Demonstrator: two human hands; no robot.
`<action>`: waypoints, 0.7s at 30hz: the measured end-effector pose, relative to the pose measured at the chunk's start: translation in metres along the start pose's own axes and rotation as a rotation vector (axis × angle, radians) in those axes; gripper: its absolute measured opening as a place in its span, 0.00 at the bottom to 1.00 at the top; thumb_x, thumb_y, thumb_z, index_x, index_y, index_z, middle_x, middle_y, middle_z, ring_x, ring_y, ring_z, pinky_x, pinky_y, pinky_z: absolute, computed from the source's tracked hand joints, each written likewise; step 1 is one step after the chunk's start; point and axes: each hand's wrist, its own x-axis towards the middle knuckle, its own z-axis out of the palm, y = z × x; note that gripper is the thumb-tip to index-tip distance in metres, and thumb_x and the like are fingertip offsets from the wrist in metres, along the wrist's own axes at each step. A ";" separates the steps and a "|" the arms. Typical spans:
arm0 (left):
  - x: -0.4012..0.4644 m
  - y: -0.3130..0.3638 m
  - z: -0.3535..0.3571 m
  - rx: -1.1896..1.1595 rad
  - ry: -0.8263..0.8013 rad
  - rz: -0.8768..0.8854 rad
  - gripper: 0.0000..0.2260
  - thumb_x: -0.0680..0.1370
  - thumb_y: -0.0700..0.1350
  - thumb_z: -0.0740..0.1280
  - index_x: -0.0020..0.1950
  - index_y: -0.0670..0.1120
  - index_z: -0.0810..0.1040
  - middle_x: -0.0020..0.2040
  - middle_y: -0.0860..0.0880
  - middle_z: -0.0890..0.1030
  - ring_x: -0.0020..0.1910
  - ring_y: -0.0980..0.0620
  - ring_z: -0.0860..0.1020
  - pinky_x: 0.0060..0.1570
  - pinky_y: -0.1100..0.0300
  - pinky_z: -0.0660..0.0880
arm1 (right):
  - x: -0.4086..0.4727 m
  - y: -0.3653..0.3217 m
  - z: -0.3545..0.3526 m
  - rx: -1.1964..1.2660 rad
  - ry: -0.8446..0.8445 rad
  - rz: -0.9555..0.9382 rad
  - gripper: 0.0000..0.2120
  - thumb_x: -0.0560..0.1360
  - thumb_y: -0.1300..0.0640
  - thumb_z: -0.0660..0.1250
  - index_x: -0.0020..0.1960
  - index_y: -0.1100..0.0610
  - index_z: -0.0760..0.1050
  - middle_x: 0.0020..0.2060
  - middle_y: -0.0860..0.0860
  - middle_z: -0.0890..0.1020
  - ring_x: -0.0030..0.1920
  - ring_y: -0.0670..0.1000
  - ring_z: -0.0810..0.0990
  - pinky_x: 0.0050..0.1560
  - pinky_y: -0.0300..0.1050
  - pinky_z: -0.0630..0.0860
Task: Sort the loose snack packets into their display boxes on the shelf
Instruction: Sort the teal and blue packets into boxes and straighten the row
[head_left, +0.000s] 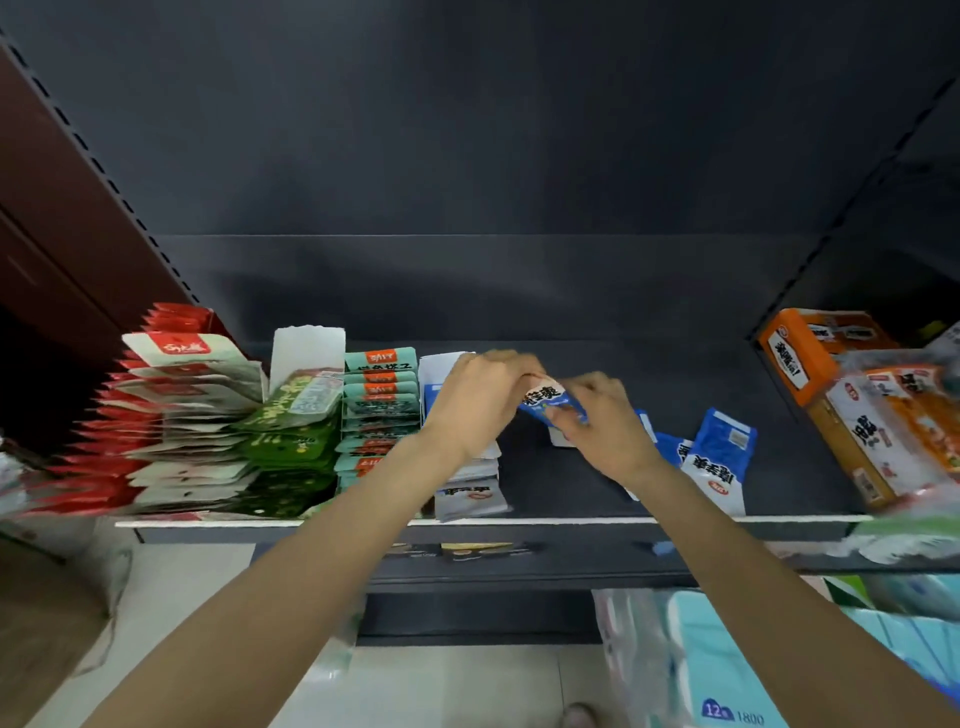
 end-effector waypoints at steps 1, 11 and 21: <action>-0.004 -0.002 -0.006 -0.032 0.055 0.023 0.10 0.78 0.46 0.60 0.49 0.46 0.81 0.44 0.49 0.83 0.45 0.47 0.79 0.50 0.53 0.72 | -0.002 -0.010 -0.002 -0.003 0.063 -0.045 0.16 0.78 0.56 0.63 0.64 0.58 0.74 0.55 0.54 0.74 0.57 0.53 0.68 0.57 0.45 0.69; -0.041 -0.030 -0.072 -0.130 0.169 0.079 0.08 0.75 0.47 0.68 0.48 0.44 0.82 0.42 0.51 0.82 0.41 0.54 0.80 0.43 0.55 0.76 | 0.011 -0.090 0.015 0.453 0.076 -0.143 0.04 0.72 0.63 0.71 0.45 0.64 0.82 0.35 0.57 0.79 0.37 0.55 0.75 0.38 0.46 0.69; -0.076 -0.037 -0.039 0.226 -0.298 0.066 0.17 0.79 0.38 0.59 0.67 0.49 0.73 0.52 0.44 0.81 0.46 0.42 0.79 0.43 0.48 0.77 | 0.008 -0.081 0.039 0.177 -0.094 -0.080 0.22 0.70 0.77 0.62 0.57 0.59 0.80 0.57 0.54 0.81 0.60 0.52 0.77 0.62 0.43 0.72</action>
